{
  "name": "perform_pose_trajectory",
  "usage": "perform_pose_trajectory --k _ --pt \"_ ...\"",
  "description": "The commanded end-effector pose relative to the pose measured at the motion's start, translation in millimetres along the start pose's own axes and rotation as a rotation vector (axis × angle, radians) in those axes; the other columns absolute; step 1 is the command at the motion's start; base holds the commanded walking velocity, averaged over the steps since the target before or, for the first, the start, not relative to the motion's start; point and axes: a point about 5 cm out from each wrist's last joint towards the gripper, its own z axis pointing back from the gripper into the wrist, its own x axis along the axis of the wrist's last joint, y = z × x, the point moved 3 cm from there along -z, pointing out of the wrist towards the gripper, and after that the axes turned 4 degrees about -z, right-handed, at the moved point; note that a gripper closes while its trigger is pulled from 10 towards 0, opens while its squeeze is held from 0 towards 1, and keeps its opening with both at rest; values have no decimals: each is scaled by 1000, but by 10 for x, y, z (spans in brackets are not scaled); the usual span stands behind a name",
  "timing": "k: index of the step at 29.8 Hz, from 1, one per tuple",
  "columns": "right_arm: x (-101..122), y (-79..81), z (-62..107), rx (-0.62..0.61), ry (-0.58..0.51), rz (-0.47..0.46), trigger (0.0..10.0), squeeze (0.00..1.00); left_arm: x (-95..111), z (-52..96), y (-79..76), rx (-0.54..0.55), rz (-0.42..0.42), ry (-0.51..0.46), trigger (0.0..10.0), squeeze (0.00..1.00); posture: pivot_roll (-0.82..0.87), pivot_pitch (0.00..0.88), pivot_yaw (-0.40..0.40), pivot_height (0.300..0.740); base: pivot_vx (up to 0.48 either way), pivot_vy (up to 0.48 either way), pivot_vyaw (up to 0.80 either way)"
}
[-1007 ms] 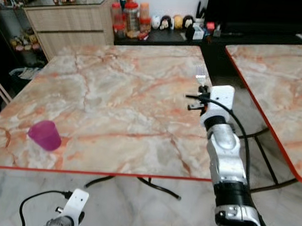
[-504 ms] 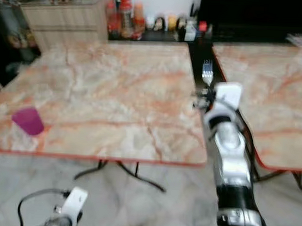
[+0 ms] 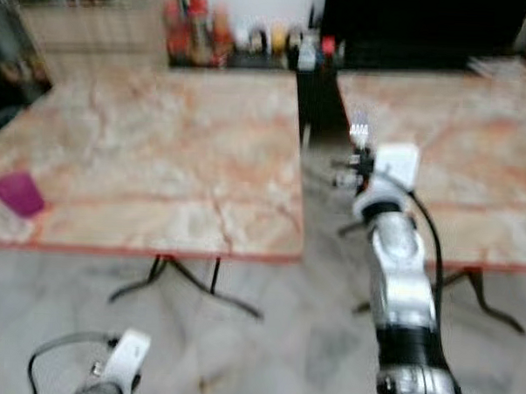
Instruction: Setting the table
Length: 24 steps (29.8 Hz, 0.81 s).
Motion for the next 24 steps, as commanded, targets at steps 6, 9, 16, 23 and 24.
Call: perform_pose_trajectory --k 6,9,16,23,24 --pt "64 -20 1 -8 -12 -7 10000 0 -17 1 -18 0 7 11 10000 0 -60 0 50 728 0 -295 0" --pt "64 -19 0 -9 -12 -9 10000 0 -17 0 -16 0 7 11 10000 0 -60 0 50 728 0 -290 0" --pt "53 -14 7 -11 -7 -12 10000 0 -9 -1 -18 1 8 9 10000 0 -60 0 48 728 0 -290 0" --pt "40 -4 5 -7 -4 -13 10000 0 3 0 -17 6 29 -4 10000 0 -60 0 45 728 0 0 0" --pt "44 -4 3 -7 -5 -12 10000 0 7 0 -17 7 31 -7 10000 0 -61 0 44 728 382 0 0"
